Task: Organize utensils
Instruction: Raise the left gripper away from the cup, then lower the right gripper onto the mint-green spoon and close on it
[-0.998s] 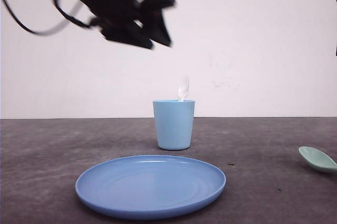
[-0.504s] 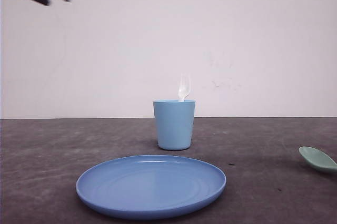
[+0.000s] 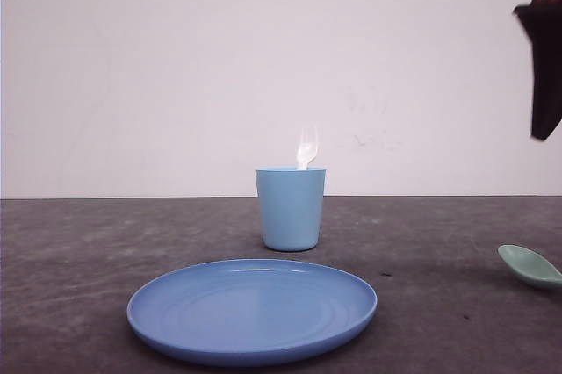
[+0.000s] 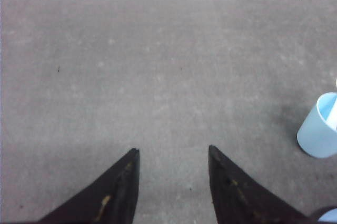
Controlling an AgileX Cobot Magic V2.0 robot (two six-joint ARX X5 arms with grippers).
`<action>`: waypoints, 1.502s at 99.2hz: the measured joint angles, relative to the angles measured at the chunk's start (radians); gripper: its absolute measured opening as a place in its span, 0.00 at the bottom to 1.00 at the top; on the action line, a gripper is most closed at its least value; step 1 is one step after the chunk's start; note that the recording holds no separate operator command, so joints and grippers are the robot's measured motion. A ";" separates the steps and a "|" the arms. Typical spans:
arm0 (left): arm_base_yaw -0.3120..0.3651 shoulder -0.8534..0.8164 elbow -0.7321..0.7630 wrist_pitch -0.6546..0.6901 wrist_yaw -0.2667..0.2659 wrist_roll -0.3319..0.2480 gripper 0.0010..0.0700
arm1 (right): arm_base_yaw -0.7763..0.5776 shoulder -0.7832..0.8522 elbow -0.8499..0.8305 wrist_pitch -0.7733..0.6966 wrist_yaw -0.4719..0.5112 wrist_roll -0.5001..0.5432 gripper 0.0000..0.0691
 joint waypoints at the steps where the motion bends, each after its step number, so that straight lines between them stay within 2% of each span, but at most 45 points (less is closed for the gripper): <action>1: 0.000 0.001 0.000 -0.002 0.000 0.000 0.33 | 0.002 0.005 0.000 0.002 0.000 0.001 0.98; 31: 0.000 0.006 0.000 -0.013 0.000 0.000 0.33 | 0.071 0.169 0.000 0.053 0.006 0.038 0.98; 45: 0.000 0.006 0.000 -0.013 0.000 -0.004 0.33 | 0.104 0.227 0.000 0.072 0.035 0.050 0.88; 63: 0.000 0.006 0.000 -0.013 0.000 -0.007 0.33 | 0.135 0.281 0.000 0.076 0.100 0.073 0.84; 78: 0.000 0.006 0.000 -0.014 0.000 -0.007 0.33 | 0.143 0.305 0.000 0.087 0.106 0.082 0.78; 101: 0.000 0.006 0.000 -0.014 0.000 -0.007 0.33 | 0.145 0.336 0.000 0.086 0.105 0.095 0.76; 118: 0.000 0.006 0.000 -0.014 0.000 -0.007 0.33 | 0.151 0.336 0.000 0.088 0.105 0.098 0.67; 149: 0.000 0.006 0.000 -0.014 0.000 -0.007 0.33 | 0.151 0.336 0.000 0.161 0.150 0.101 0.66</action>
